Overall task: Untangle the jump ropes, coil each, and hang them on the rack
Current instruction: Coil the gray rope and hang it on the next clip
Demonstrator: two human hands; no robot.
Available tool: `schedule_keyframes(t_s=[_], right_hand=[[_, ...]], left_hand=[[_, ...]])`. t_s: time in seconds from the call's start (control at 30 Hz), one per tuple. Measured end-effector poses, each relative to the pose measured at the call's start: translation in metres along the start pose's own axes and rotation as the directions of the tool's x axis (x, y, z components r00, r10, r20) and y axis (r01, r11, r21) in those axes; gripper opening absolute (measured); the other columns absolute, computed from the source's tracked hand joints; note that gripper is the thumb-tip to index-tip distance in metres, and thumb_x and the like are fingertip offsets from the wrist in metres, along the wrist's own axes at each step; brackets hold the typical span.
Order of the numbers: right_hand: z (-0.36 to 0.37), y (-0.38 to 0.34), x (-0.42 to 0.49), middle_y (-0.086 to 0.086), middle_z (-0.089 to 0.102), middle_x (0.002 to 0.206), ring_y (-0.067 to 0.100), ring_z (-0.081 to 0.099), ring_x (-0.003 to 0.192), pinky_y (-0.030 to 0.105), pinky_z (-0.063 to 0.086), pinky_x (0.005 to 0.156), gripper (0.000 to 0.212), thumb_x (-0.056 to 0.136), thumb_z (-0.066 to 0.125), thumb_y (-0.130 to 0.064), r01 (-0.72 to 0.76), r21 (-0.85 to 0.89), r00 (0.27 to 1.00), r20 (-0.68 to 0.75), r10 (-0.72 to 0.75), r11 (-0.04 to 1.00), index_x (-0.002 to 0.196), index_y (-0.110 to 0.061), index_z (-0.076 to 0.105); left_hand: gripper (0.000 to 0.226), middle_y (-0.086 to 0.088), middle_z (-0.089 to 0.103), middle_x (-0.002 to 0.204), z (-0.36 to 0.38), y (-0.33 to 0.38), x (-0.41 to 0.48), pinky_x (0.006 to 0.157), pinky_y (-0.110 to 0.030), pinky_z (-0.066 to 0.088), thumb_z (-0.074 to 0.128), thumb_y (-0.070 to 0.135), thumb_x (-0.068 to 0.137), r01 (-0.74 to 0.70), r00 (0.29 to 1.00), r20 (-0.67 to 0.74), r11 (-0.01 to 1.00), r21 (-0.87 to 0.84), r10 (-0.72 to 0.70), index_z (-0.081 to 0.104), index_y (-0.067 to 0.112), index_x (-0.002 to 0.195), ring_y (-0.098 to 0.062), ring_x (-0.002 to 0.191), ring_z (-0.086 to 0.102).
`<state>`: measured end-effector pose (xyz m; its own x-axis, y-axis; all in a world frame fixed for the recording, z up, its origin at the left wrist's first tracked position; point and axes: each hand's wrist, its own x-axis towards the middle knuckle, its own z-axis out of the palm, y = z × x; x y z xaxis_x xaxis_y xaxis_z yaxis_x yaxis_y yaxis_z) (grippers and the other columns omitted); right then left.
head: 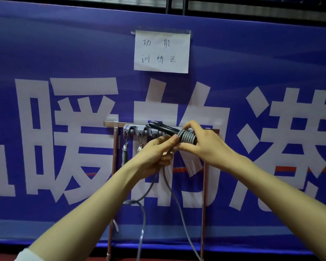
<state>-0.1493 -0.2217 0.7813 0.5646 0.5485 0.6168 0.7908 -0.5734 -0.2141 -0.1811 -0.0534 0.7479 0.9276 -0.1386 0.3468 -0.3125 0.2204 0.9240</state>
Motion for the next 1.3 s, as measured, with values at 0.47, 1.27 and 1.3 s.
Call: schedule_keyframes(t_s=[0.47,1.27,1.3], right_hand=[[0.014,-0.001,-0.002,-0.001,0.054,0.061,0.012,0.048,0.051,0.021,0.037,0.045,0.047,0.088,0.048,-0.056,-0.061,0.597,0.998,0.034,0.050,0.800,0.078,-0.012,0.062],[0.000,0.017,-0.007,0.012,0.062,0.083,0.009,0.056,0.049,0.009,0.035,0.033,0.059,0.082,0.069,-0.050,-0.749,0.659,0.589,0.705,-0.395,0.060,0.113,-0.001,0.058],[0.000,0.018,-0.006,0.011,0.064,0.082,0.007,0.053,0.049,0.009,0.034,0.035,0.061,0.087,0.062,-0.051,-0.760,0.643,0.552,0.714,-0.430,0.093,0.120,-0.001,0.054]], left_hand=[[0.033,0.000,0.052,0.071,-0.003,-0.010,-0.004,0.049,-0.018,0.030,0.059,0.021,0.086,-0.304,0.952,0.095,0.939,0.163,0.292,0.058,0.014,0.119,-0.007,0.053,0.036],[0.032,0.028,0.068,0.079,-0.031,0.021,0.000,0.067,-0.008,0.048,0.057,-0.010,0.087,-0.510,0.858,0.346,0.562,0.651,0.378,0.061,0.022,0.086,0.008,0.077,0.064],[0.034,0.029,0.068,0.076,-0.030,0.021,-0.001,0.065,-0.007,0.047,0.056,-0.010,0.088,-0.499,0.866,0.344,0.586,0.639,0.363,0.061,0.023,0.084,0.010,0.073,0.063]])
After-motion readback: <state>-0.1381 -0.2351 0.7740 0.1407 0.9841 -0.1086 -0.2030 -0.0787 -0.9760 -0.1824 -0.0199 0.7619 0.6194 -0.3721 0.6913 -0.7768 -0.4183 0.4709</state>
